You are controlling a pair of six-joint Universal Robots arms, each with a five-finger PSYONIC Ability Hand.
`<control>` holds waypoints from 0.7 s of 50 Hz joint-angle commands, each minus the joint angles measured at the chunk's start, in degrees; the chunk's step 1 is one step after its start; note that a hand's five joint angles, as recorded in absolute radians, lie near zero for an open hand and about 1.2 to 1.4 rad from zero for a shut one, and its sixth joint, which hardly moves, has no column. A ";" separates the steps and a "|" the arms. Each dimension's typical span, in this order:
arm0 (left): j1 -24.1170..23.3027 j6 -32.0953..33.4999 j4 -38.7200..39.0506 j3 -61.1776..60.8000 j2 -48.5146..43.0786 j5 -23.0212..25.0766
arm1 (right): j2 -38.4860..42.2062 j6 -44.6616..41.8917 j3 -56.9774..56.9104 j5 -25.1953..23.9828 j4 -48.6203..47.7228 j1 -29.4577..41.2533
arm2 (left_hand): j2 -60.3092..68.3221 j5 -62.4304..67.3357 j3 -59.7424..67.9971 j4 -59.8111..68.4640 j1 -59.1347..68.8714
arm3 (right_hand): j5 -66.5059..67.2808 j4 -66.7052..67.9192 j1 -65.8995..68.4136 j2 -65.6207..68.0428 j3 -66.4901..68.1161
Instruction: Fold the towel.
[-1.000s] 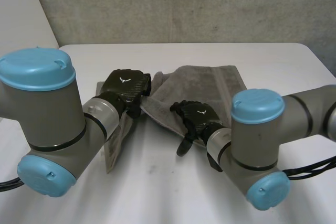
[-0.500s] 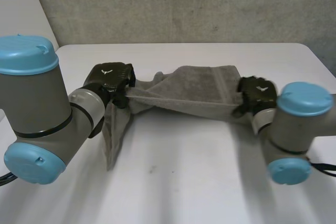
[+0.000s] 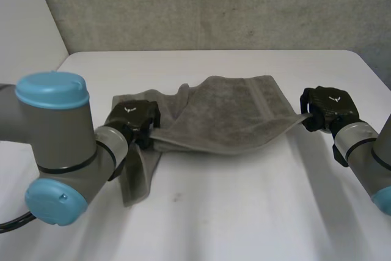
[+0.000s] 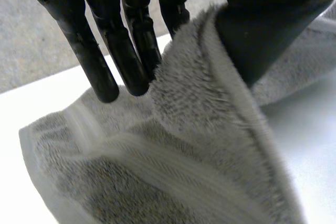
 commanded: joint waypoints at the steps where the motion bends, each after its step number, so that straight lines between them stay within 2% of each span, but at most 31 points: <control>1: -0.07 -0.14 3.58 -1.97 -3.38 0.10 | -2.18 -0.47 -0.74 -1.68 3.00 -0.12 | -9.90 -10.36 -10.00 -9.94 -9.99 | 3.80 3.27 3.03 3.66 3.49; 8: -0.42 -0.67 8.42 -3.29 -5.50 0.10 | -3.14 -1.17 -0.75 -1.85 3.36 -4.07 | -11.43 -11.89 -11.53 -11.47 -11.52 | 3.80 3.27 3.03 3.66 3.49; 17: -2.17 -8.49 10.62 -3.38 -7.17 0.10 | -6.40 -0.73 -0.83 -1.41 3.36 -6.97 | -10.93 -11.38 -11.02 -10.96 -11.01 | 3.80 3.27 3.03 3.66 3.49; 22: -2.70 -8.85 10.62 -3.11 -7.08 -0.07 | -11.58 -0.47 -1.01 -1.50 3.45 -9.26 | -10.76 -11.21 -10.85 -10.80 -10.85 | 3.80 3.27 3.03 3.66 3.49; 27: -2.97 -8.93 10.62 -3.03 -7.08 -0.07 | -17.28 -0.47 -1.62 -4.48 5.64 -10.75 | -10.59 -11.05 -10.69 -10.63 -10.68 | 3.80 3.27 3.03 3.66 3.49; 35: -4.37 -8.76 10.53 -3.20 -7.08 -0.34 | -19.23 -0.29 -1.89 -5.90 7.05 -11.54 | -10.42 -10.88 -10.52 -10.46 -10.51 | 3.80 3.27 3.03 3.66 3.49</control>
